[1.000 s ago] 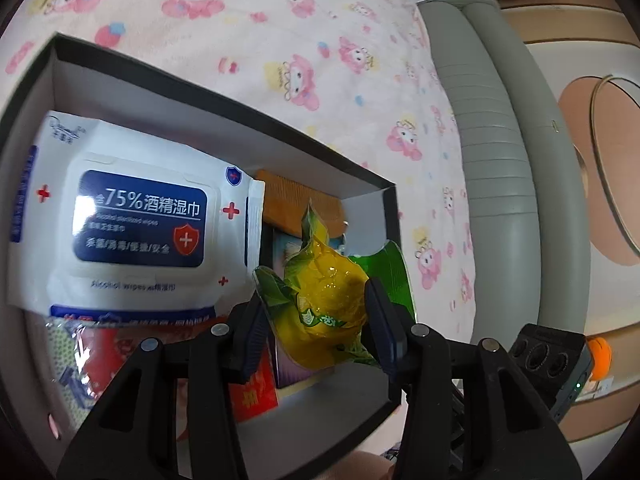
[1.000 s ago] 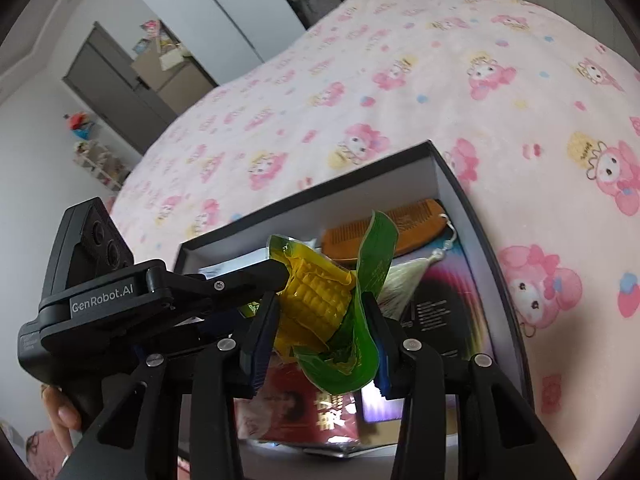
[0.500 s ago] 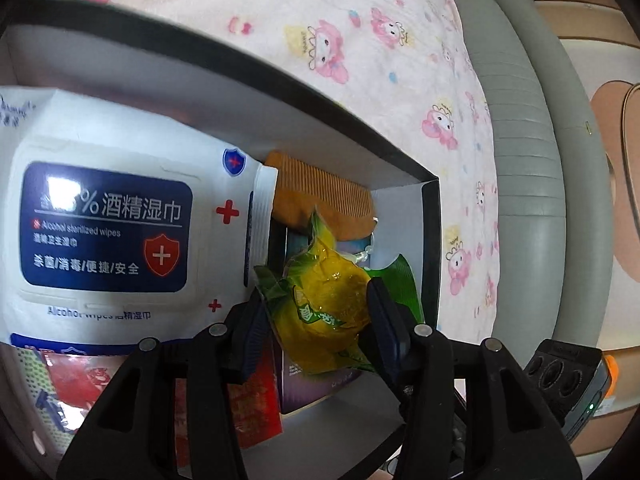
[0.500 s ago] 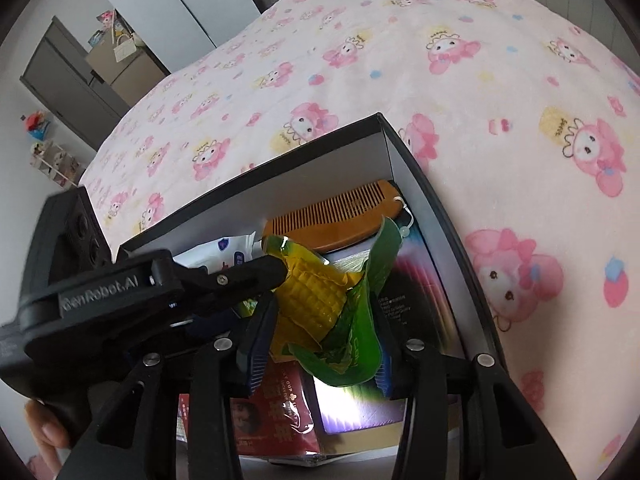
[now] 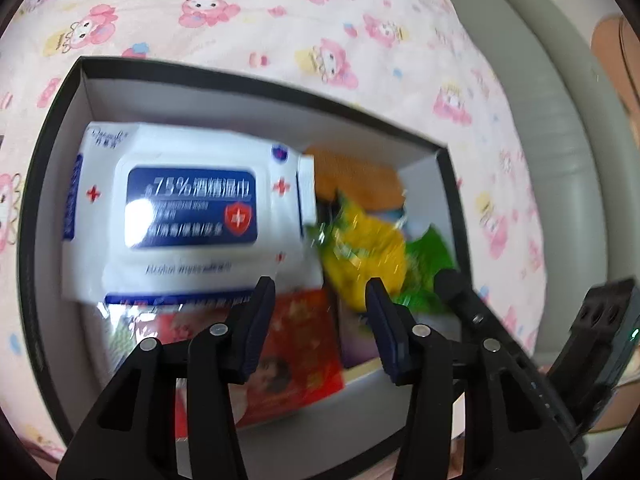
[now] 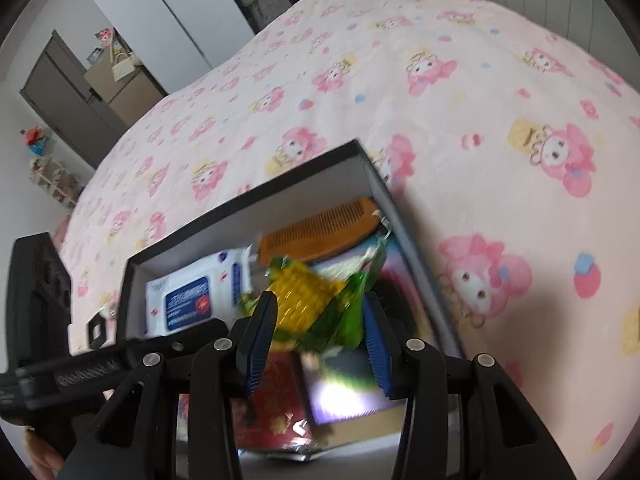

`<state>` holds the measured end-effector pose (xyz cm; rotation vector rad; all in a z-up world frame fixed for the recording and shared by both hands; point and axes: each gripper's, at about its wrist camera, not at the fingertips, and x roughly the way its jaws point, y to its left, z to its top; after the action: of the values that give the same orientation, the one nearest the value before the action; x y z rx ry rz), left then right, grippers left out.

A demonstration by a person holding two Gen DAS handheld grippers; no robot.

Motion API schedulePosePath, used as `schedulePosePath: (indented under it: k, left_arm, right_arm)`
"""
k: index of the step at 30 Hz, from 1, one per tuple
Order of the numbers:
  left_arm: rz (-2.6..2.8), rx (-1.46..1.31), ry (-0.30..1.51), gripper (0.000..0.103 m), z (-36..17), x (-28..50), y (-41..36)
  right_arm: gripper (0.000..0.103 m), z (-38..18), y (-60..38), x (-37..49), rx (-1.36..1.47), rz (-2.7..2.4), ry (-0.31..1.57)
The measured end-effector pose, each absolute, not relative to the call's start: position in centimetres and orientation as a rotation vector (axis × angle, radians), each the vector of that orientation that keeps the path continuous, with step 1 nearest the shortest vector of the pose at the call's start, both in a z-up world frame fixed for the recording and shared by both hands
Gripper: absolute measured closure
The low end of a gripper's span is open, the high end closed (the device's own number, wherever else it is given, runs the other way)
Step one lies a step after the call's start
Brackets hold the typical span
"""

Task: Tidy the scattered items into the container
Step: 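Lower the bag into the box and open the left gripper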

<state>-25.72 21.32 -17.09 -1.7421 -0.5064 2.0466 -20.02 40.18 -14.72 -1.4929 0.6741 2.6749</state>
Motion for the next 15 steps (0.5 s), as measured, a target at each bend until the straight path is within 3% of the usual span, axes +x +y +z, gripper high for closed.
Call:
schedulePosePath:
  k: [3,11,15]
  left_arm:
    - [2.053,-1.725,-0.452,0.057,-16.8,-25.3,21.4]
    - [1.978,-1.739,-0.378,0.062,-17.8,-25.8,23.4]
    - [2.011,-1.77,-0.43,0.075,-18.6,-27.4,24.6]
  right_arm:
    - [0.063,-14.1,39.7,-18.8,-1.486,2.719,0.703]
    - [0.063,-13.1,39.9,-18.7,-1.317,2.665,0.565]
    - [0.063,-13.0,41.2,-18.6,-1.264,2.642,0.621]
